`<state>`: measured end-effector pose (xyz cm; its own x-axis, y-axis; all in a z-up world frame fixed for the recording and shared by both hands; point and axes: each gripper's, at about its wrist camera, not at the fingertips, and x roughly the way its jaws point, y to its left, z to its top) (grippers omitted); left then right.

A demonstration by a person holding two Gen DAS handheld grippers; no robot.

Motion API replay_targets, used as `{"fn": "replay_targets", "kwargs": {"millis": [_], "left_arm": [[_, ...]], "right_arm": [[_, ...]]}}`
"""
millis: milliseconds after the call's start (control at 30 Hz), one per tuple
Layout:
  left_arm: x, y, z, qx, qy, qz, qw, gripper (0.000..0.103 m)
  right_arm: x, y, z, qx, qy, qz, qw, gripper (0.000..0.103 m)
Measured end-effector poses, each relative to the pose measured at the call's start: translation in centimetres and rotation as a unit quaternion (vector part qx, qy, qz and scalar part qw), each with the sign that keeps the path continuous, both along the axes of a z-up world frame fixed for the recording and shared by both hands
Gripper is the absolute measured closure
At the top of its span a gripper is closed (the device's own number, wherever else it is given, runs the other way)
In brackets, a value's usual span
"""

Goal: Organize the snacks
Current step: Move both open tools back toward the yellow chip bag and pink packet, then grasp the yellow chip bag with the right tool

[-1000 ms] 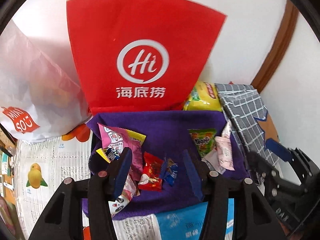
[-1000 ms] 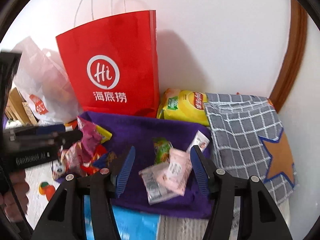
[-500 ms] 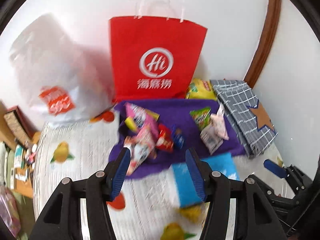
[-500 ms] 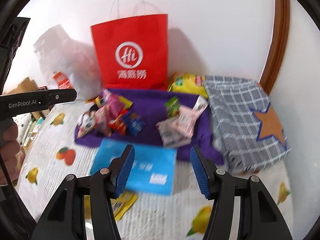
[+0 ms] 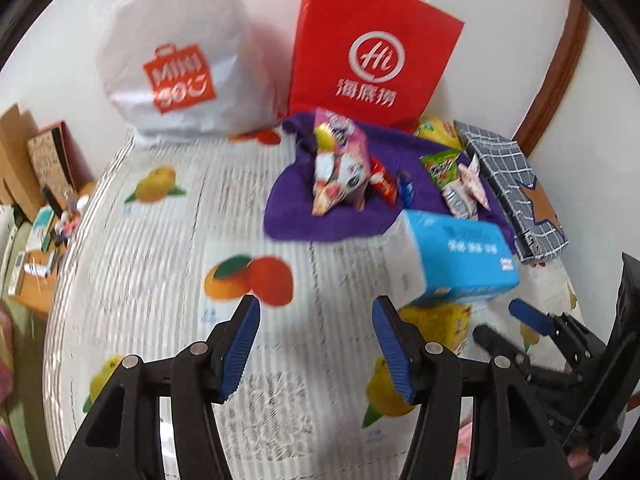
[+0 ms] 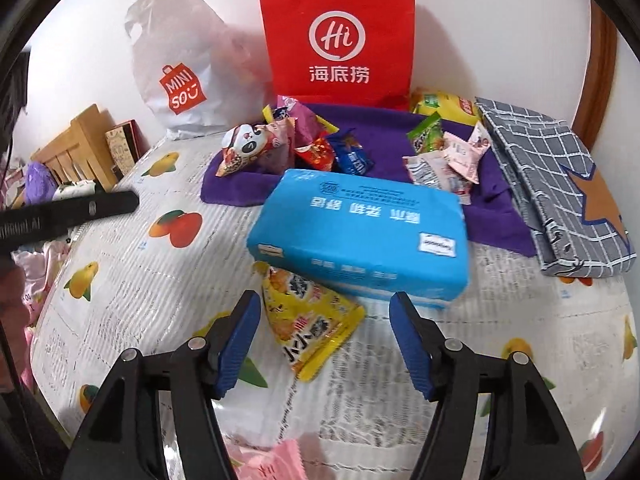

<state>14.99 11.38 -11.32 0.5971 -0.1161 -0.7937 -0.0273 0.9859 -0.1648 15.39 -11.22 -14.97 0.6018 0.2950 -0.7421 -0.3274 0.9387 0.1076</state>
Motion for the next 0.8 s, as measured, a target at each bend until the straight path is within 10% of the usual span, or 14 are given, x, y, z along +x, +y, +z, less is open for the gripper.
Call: {"fn": "replay_targets", "kwargs": {"millis": [667, 800], "left_arm": [[-1.9, 2.5, -2.3, -0.010, 0.023, 0.015, 0.9996, 0.047], [-2.3, 1.9, -2.5, -0.004, 0.026, 0.008, 0.9996, 0.047]], "right_arm": [[3.0, 3.7, -4.0, -0.043, 0.051, 0.027, 0.997, 0.036], [2.4, 3.8, -3.9, -0.057, 0.028, 0.031, 0.997, 0.049]]}}
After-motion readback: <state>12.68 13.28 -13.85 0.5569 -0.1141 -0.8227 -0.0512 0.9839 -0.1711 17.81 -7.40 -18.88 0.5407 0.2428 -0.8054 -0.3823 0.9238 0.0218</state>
